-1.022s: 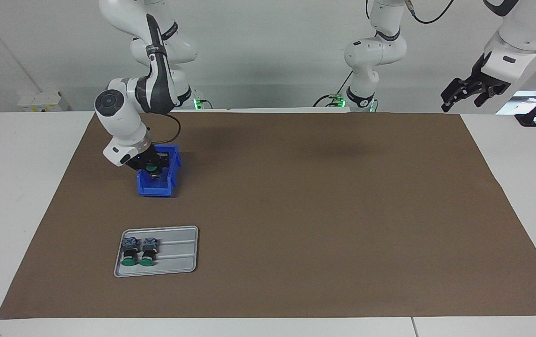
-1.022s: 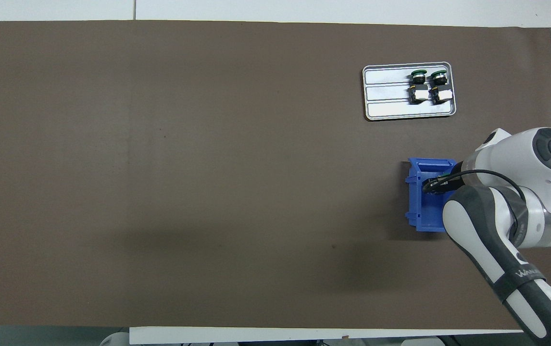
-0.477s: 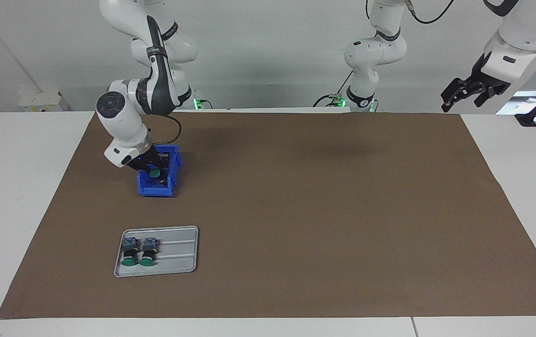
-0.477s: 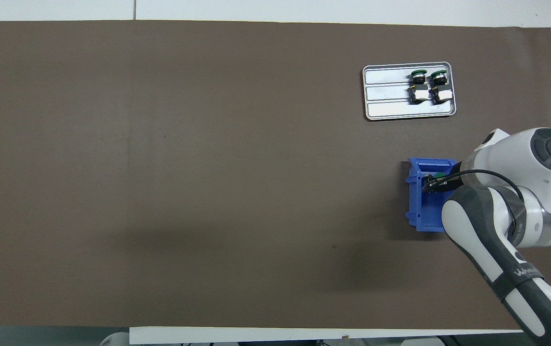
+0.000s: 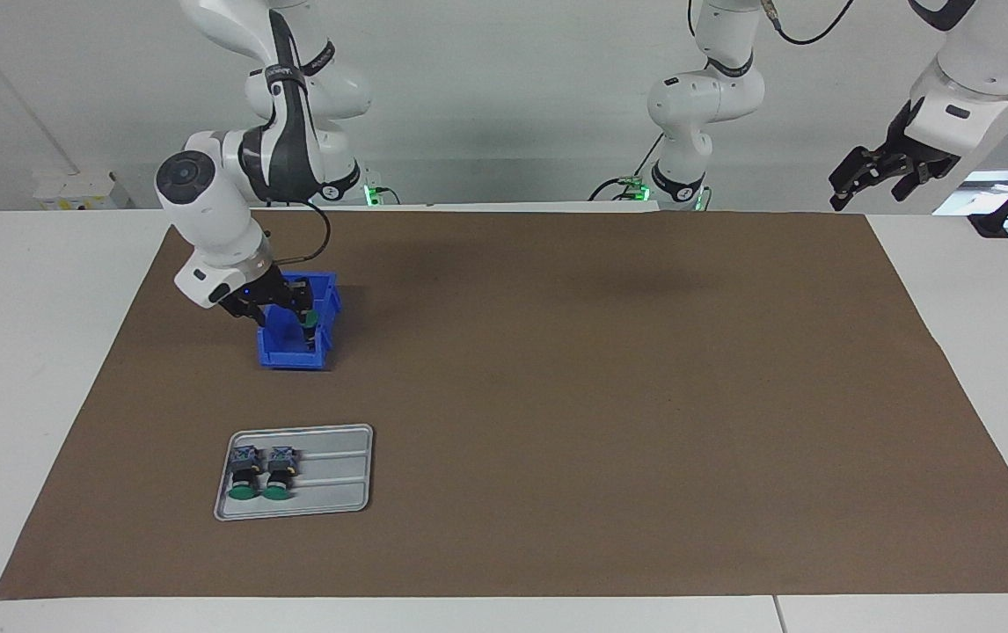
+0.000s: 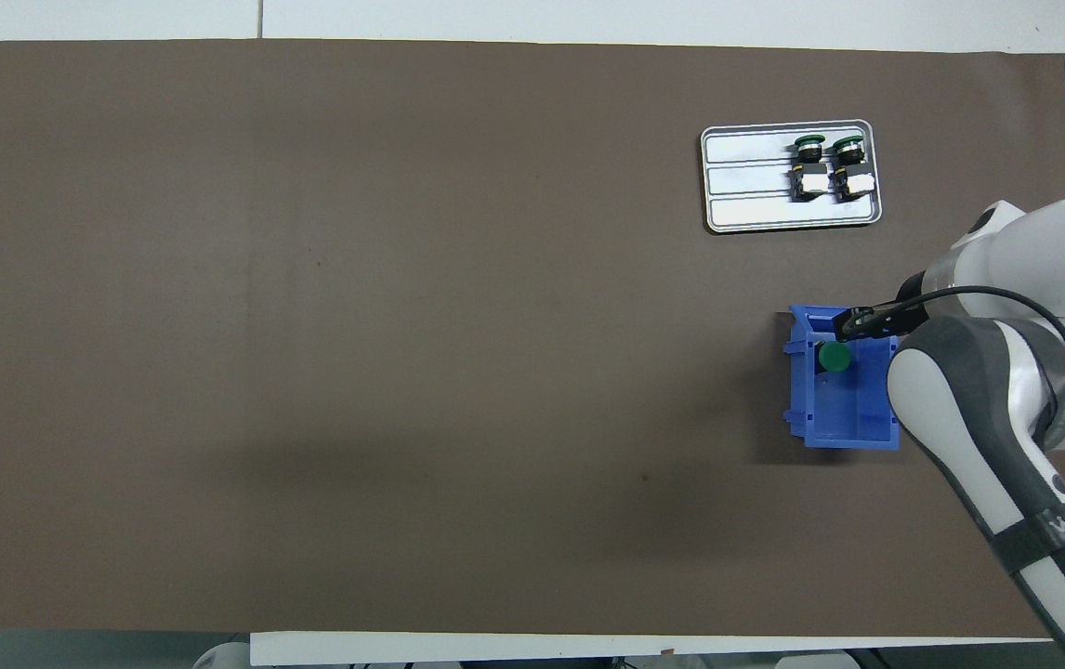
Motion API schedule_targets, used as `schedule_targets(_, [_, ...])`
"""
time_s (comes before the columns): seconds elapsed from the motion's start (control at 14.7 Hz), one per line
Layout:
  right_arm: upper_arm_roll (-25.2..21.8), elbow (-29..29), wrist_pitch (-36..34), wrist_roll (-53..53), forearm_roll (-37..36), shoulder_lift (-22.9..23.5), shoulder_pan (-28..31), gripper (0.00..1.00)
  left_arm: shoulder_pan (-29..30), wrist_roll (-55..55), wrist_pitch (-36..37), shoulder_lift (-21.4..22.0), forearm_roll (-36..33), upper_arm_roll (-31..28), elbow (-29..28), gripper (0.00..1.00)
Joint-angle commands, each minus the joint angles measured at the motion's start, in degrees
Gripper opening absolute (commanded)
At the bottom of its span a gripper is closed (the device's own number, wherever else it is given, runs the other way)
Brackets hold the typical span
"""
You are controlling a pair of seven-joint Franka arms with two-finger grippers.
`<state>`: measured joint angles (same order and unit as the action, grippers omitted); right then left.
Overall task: Place and press button with both arms
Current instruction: 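Open the right gripper to drop the button into the bin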
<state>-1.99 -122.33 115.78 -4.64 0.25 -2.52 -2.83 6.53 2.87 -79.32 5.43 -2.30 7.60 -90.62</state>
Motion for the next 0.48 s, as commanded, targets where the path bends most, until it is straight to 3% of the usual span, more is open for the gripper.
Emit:
schedule_targets(0.0, [1.0, 7.1, -6.0, 0.4, -0.1, -0.1, 0.3, 0.96, 1.3, -0.4, -0.1, 1.0, -0.5, 1.1, -0.9, 1.00])
schedule_targets(0.2, [0.8, 11.8, -10.1, 0.3, -0.2, -0.6, 0.7, 0.99, 1.3, -0.3, -0.2, 1.0, -0.5, 1.1, -0.9, 1.00])
schedule_targets(0.41, [0.7, 19.5, -19.5, 0.3, -1.9, -0.1, 1.5, 0.99, 1.3, -0.3, -0.1, 1.0, -0.5, 1.1, -0.9, 1.00])
